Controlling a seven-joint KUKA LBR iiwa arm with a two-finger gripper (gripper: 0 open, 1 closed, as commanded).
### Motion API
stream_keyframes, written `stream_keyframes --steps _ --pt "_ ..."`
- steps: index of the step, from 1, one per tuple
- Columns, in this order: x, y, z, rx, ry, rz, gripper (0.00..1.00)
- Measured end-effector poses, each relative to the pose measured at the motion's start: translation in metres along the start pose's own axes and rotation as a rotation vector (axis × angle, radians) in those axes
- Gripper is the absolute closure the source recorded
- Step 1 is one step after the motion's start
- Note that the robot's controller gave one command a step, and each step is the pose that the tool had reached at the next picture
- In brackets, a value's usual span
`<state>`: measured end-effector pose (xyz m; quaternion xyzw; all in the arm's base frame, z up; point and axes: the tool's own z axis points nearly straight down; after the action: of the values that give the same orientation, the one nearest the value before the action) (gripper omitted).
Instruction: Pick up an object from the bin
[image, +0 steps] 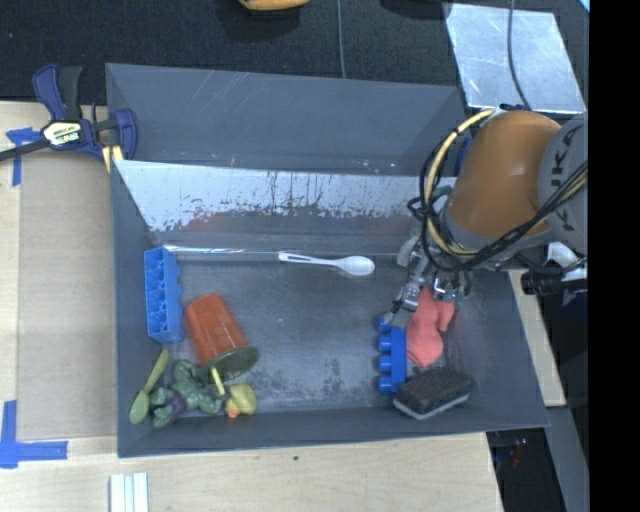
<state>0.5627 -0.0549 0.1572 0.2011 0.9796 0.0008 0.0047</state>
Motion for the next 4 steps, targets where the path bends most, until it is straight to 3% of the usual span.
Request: stream_keyframes --steps 1,2,3,4 --pt "-0.017 -0.037 0.007 0.003 0.0 -0.001 0.0" --pt "-0.005 -0.038 0.017 0.002 -0.001 -0.039 0.0" --pt "0.001 -0.083 0.023 0.003 -0.004 -0.065 0.0" --pt "0.006 -0.109 0.027 0.0 -0.003 -0.082 0.0"
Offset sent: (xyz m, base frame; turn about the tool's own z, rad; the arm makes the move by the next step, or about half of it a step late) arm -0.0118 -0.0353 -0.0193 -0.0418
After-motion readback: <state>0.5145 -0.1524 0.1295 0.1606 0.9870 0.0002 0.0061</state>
